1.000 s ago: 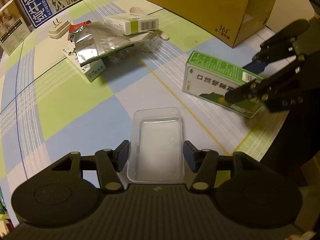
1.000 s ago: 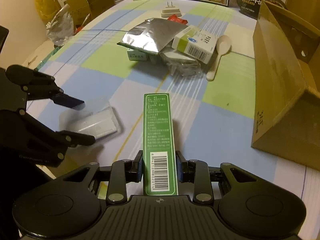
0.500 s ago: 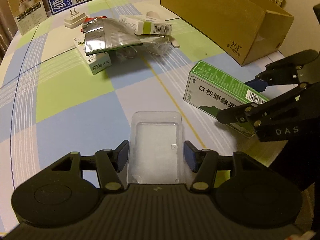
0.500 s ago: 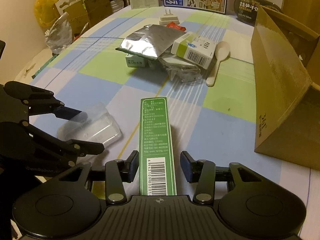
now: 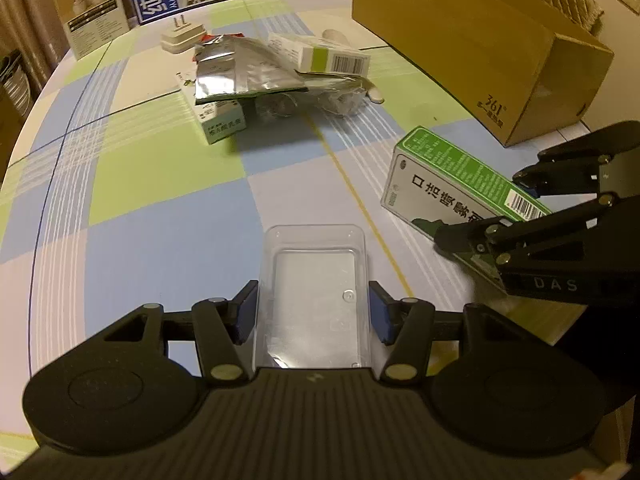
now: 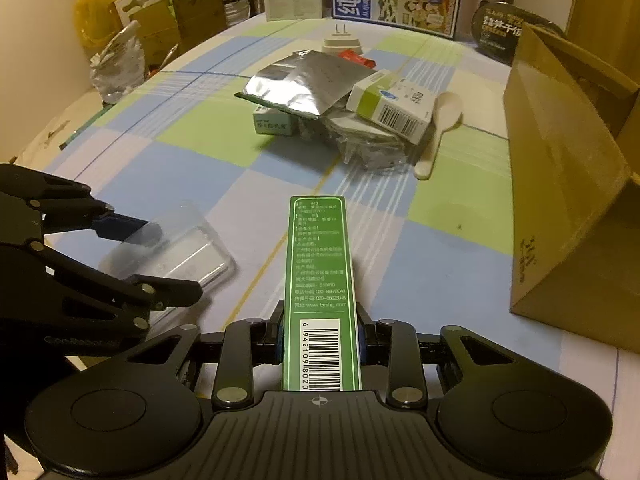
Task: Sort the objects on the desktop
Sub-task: 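Carry the green box with the right tool while the left tool carries the tray toward the cardboard box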
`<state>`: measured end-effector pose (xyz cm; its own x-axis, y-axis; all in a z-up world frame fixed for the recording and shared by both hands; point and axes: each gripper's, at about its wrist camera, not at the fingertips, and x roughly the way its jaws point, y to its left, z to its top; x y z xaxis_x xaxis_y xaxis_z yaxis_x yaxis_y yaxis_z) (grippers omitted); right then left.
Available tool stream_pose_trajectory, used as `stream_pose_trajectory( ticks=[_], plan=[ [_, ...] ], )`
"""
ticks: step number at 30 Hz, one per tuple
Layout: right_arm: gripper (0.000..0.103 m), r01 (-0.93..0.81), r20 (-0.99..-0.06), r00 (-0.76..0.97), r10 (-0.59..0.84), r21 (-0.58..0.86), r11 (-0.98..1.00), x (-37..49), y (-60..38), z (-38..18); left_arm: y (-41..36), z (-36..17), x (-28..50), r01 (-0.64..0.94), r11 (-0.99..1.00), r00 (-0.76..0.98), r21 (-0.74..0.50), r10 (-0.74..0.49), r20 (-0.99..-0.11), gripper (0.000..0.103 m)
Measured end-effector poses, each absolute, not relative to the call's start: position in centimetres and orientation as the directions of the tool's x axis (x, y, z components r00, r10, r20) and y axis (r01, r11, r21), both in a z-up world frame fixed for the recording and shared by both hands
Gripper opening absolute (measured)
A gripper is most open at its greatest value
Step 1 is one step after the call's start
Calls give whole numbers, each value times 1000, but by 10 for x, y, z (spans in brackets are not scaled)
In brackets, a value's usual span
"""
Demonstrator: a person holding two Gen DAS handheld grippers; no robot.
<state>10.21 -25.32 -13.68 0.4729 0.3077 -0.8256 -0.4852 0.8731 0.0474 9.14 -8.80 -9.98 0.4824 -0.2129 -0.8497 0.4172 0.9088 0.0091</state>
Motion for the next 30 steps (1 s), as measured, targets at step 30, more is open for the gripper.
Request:
stream_pose_trajectory(
  ticks=[30],
  plan=[
    [28, -349, -681, 675, 285, 46, 936, 72, -311, -34, -123, -27, 70, 414, 909, 554, -42, -288, -781, 51]
  ],
)
